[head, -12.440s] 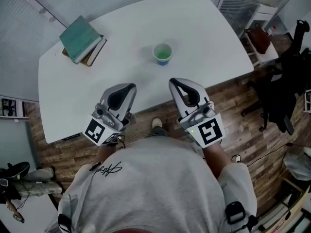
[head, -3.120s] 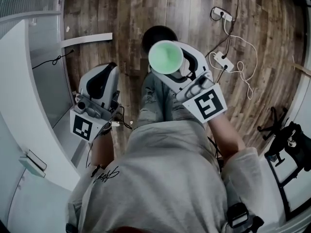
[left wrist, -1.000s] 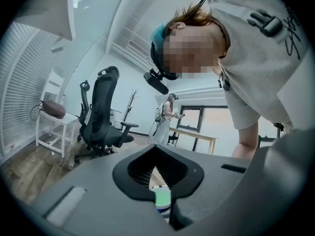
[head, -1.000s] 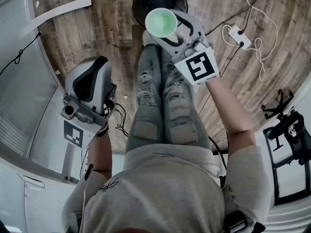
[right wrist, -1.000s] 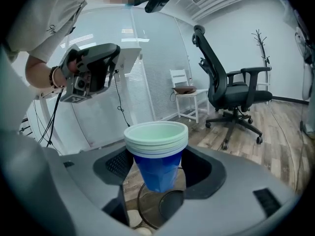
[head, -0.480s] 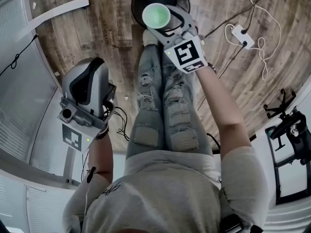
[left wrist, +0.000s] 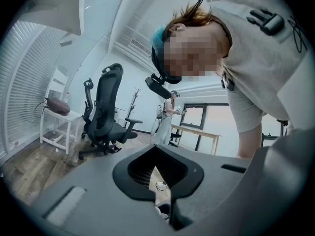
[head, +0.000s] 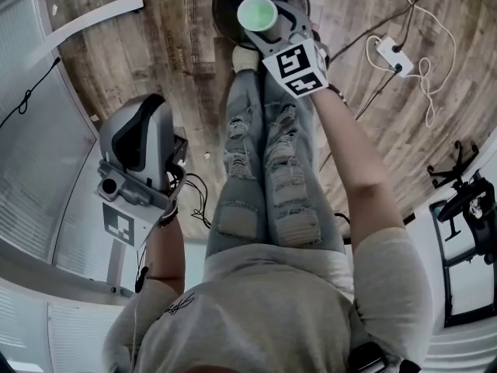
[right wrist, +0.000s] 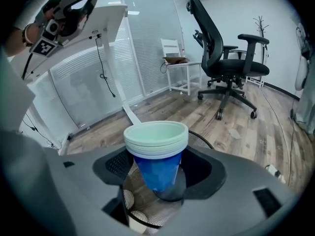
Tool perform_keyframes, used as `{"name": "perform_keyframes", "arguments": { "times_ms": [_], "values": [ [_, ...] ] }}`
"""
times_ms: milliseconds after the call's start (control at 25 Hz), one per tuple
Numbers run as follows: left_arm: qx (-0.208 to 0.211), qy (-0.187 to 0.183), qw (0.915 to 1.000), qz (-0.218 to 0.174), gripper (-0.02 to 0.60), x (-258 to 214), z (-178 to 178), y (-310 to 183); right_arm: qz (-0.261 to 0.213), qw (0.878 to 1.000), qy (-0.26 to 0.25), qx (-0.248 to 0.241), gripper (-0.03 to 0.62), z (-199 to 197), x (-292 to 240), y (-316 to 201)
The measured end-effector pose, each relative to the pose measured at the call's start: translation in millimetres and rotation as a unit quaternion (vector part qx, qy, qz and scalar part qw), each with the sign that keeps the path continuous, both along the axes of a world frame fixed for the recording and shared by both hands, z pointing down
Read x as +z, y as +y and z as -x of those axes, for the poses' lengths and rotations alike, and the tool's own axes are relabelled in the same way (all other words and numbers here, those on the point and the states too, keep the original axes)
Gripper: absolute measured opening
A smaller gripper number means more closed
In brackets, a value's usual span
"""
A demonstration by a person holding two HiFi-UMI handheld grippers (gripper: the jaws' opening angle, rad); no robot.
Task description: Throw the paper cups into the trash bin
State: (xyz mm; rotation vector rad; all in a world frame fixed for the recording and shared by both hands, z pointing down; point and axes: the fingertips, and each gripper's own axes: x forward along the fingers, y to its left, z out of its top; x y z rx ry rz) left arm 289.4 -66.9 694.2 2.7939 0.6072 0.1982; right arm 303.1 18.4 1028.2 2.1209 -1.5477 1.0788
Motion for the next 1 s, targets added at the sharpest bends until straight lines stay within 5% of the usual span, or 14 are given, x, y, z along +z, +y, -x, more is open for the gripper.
{"name": "perform_keyframes", "arguments": {
  "times_ms": [1000],
  "values": [
    [0.003, -0.022, 0.9996, 0.020, -0.006, 23.7, 11.0, 1.1, 0.132, 0.989, -0.063, 0.036, 0.310, 0.0, 88.0, 17.0]
  ]
}}
